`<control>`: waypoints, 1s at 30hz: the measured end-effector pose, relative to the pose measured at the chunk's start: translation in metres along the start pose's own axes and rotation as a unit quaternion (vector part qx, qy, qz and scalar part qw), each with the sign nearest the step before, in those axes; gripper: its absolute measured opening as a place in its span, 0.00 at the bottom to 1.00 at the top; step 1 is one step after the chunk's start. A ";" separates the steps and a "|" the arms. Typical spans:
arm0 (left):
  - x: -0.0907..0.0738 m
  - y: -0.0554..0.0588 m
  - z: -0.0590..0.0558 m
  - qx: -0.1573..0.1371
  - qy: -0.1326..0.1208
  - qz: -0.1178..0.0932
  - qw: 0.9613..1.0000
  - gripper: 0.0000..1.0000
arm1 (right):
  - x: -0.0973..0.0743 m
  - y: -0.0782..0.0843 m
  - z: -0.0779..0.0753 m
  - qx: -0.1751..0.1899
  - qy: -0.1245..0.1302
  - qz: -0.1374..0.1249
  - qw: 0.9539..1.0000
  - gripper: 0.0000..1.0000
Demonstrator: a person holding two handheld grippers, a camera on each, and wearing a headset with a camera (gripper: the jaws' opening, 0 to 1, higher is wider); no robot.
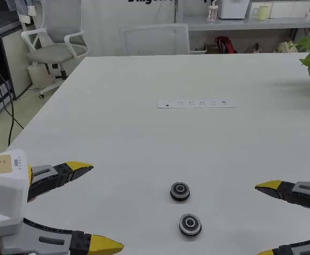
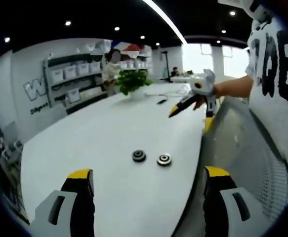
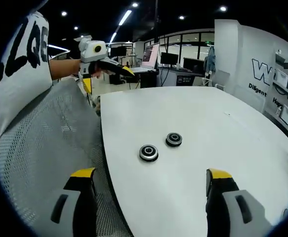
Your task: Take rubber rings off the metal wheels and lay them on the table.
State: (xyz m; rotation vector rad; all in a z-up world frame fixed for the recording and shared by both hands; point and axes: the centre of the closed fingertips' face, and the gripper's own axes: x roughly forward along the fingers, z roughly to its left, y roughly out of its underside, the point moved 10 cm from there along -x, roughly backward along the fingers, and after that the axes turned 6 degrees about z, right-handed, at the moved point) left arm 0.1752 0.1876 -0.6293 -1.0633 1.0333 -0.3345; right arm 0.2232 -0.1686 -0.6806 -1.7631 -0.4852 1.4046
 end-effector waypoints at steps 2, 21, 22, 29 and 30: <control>0.000 0.000 0.000 0.002 0.000 0.001 1.000 0.93 | 0.000 -0.001 0.001 0.000 0.000 -0.002 1.000 0.86; -0.002 0.002 -0.001 0.002 -0.006 -0.003 1.000 0.92 | 0.000 -0.002 0.001 -0.007 -0.002 0.000 1.000 0.83; -0.002 0.002 0.000 0.002 -0.006 -0.004 1.000 0.92 | 0.000 -0.001 -0.001 -0.007 -0.002 0.000 1.000 0.83; -0.001 0.001 0.001 0.005 -0.006 -0.005 1.000 0.91 | 0.002 0.001 -0.005 -0.011 -0.004 -0.002 1.000 0.81; -0.001 0.001 0.001 0.007 -0.006 -0.007 1.000 0.90 | 0.002 -0.001 -0.003 -0.011 -0.004 -0.003 1.000 0.81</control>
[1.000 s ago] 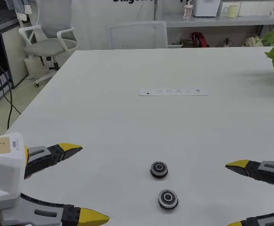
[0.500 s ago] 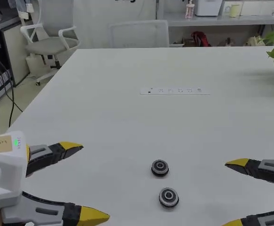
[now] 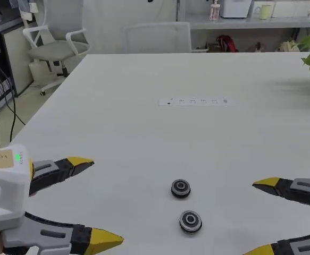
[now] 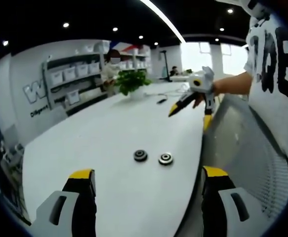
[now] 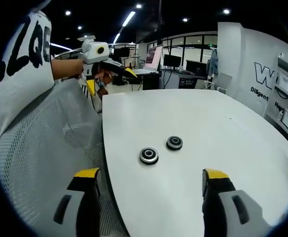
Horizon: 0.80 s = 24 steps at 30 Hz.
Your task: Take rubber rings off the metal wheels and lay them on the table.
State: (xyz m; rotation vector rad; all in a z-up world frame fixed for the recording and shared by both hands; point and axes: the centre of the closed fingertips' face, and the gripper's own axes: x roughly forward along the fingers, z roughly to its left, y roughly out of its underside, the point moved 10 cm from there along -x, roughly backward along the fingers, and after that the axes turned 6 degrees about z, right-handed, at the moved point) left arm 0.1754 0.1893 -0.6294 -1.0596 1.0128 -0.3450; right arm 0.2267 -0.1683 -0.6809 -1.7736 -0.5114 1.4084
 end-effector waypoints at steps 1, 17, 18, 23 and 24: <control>0.000 -0.001 0.000 0.001 0.000 -0.002 1.000 0.89 | 0.000 -0.001 0.001 0.000 -0.001 0.000 1.000 0.80; 0.009 -0.001 0.005 0.005 0.009 -0.002 1.000 0.87 | 0.005 -0.007 -0.006 -0.010 -0.006 -0.005 1.000 0.73; 0.010 -0.002 0.006 0.006 0.010 -0.001 1.000 0.87 | 0.006 -0.008 -0.006 -0.011 -0.006 -0.006 1.000 0.72; 0.014 -0.003 0.010 0.011 0.013 -0.003 1.000 0.84 | 0.009 -0.011 -0.008 -0.016 -0.011 -0.005 1.000 0.69; 0.014 -0.004 0.010 0.012 0.014 -0.002 1.000 0.84 | 0.010 -0.011 -0.008 -0.017 -0.012 -0.004 1.000 0.69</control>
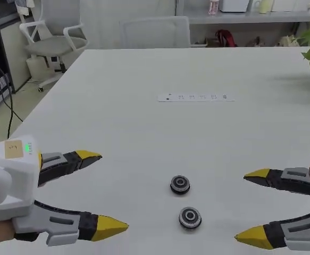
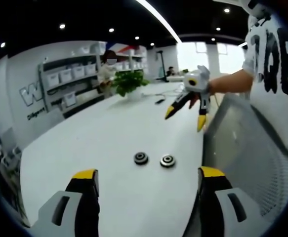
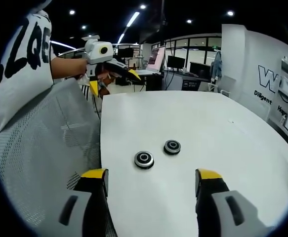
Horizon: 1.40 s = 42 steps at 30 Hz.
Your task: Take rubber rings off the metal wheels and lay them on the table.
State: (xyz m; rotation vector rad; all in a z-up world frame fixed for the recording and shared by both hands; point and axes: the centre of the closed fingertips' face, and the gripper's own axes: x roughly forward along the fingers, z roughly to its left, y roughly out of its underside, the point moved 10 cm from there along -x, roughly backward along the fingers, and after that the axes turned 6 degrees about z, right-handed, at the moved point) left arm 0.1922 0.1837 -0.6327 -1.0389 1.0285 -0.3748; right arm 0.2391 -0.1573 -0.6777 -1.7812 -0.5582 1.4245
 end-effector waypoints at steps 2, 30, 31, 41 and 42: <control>0.001 0.000 0.002 0.002 0.001 0.000 1.000 0.83 | 0.001 -0.001 -0.002 -0.002 -0.001 0.000 1.000 0.68; 0.040 -0.003 0.018 0.023 0.043 0.011 0.999 0.66 | 0.033 0.006 -0.019 -0.013 -0.037 0.006 0.999 0.46; 0.041 -0.003 0.019 0.022 0.045 0.012 0.999 0.66 | 0.034 0.007 -0.019 -0.014 -0.040 0.007 0.999 0.45; 0.057 0.000 0.019 0.025 0.066 0.026 0.997 0.60 | 0.042 0.010 -0.020 -0.006 -0.051 0.005 0.999 0.40; 0.058 0.000 0.018 0.024 0.069 0.027 0.997 0.60 | 0.043 0.010 -0.020 -0.005 -0.052 0.004 0.999 0.40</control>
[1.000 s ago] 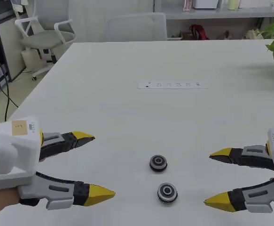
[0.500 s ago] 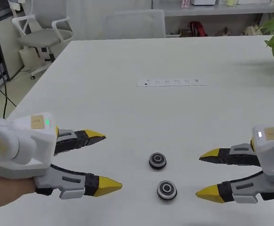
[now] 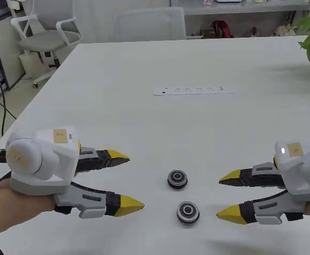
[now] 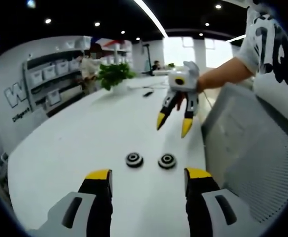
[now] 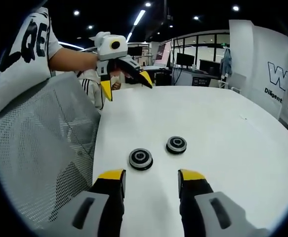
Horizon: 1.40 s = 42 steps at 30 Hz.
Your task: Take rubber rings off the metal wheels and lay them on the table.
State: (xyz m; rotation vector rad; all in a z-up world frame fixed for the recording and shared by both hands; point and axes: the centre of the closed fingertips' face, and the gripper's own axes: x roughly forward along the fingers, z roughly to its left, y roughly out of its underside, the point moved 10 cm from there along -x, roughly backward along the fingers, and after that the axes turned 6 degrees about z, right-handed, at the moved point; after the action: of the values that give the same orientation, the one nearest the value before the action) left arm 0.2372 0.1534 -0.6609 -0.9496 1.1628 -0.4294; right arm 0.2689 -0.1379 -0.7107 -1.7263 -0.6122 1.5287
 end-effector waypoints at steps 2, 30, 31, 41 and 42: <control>0.003 0.001 0.000 0.000 0.004 0.001 1.000 0.60 | 0.002 0.000 0.000 -0.001 -0.001 0.001 1.000 0.40; 0.030 -0.001 -0.005 -0.002 0.034 0.008 0.999 0.59 | 0.020 0.002 -0.003 -0.017 -0.029 0.040 0.999 0.33; 0.031 -0.001 -0.005 -0.003 0.035 0.007 0.999 0.59 | 0.020 0.002 -0.003 -0.017 -0.030 0.041 0.999 0.33; 0.045 -0.003 -0.009 -0.004 0.053 0.015 0.998 0.54 | 0.029 0.004 -0.006 -0.015 -0.039 0.047 0.998 0.32; 0.047 -0.003 -0.009 -0.003 0.055 0.016 0.998 0.54 | 0.029 0.003 -0.005 -0.015 -0.041 0.047 0.998 0.32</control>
State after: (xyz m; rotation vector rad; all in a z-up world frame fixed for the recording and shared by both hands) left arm 0.2471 0.1141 -0.6859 -0.9195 1.2773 -0.4564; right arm 0.2790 -0.1188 -0.7318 -1.7437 -0.6051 1.6694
